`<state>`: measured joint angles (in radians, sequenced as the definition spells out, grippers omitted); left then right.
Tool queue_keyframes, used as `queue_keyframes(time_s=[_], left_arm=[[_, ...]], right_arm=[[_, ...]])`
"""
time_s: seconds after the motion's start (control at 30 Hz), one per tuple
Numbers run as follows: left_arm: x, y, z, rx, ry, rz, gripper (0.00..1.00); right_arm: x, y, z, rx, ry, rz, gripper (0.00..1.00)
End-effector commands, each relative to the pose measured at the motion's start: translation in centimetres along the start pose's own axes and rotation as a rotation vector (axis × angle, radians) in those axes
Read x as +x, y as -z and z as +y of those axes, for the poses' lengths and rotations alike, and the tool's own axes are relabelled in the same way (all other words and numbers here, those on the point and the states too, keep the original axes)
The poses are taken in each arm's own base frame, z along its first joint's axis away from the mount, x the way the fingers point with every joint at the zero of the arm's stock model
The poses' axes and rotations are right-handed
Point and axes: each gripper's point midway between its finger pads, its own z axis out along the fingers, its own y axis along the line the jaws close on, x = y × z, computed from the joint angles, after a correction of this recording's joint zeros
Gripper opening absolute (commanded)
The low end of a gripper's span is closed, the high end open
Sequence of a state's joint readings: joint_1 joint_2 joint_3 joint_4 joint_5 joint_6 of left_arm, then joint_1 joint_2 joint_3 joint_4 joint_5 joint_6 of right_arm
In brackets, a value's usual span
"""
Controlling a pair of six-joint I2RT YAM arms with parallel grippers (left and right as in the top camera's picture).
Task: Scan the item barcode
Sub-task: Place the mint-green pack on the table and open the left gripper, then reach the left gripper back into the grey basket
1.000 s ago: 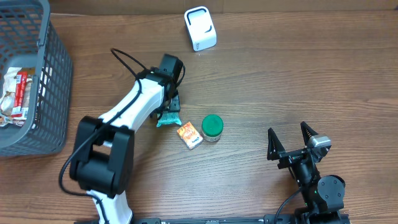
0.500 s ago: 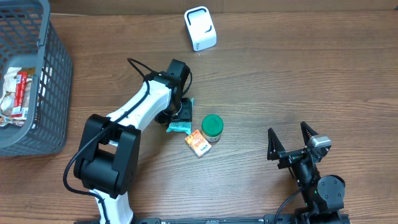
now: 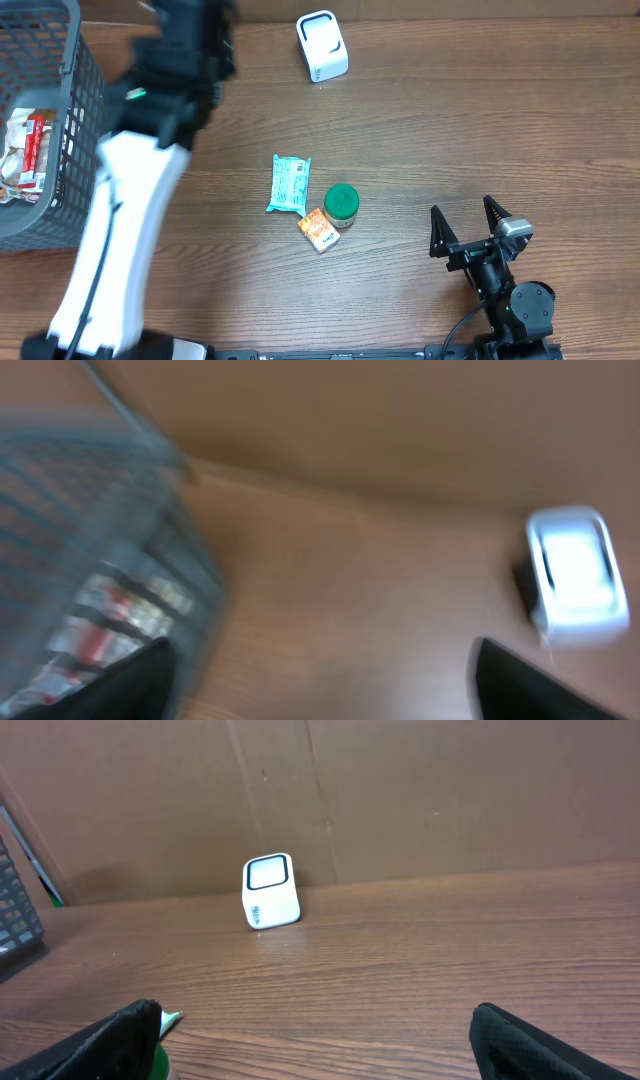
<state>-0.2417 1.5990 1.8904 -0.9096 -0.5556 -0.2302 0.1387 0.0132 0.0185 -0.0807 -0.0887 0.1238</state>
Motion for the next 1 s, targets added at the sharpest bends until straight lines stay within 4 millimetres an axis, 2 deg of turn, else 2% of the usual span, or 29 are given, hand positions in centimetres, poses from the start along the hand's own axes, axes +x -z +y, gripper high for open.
queue_keyframes(time_s=[0.0,0.07,0.17,0.33,0.5,0.63,0.73,0.97], left_arm=[[-3.9,0.8,7.0,-0.189,-0.123,-0.095,0.97],[-4.3,0.0,9.9,-0.222,-0.103,-0.091,1.0],[-3.1,-2.3,14.3,-0.237,-0.069,-0.022,1.0],[1.0,-7.0,21.6,-0.217,-0.005,0.132,1.0],[6.2,-11.3,26.9,-0.168,0.008,0.284,1.0],[10.1,-14.4,28.6,-0.096,0.08,0.375,1.0],[14.2,-17.6,29.5,-0.055,0.102,0.467,1.0],[21.1,-22.9,29.0,0.019,0.048,0.613,1.0]], right_arm=[[0.3,0.0,-0.3,0.011,-0.004,0.001,1.0],[0.3,0.0,-0.3,0.011,-0.004,0.001,1.0],[0.3,0.0,-0.2,0.01,-0.004,0.001,1.0],[0.3,0.0,-0.3,0.011,-0.004,0.001,1.0],[0.3,0.0,-0.2,0.01,-0.004,0.001,1.0],[0.3,0.0,-0.2,0.01,-0.004,0.001,1.0],[0.3,0.0,-0.2,0.01,-0.004,0.001,1.0],[0.3,0.0,-0.2,0.01,-0.004,0.001,1.0]])
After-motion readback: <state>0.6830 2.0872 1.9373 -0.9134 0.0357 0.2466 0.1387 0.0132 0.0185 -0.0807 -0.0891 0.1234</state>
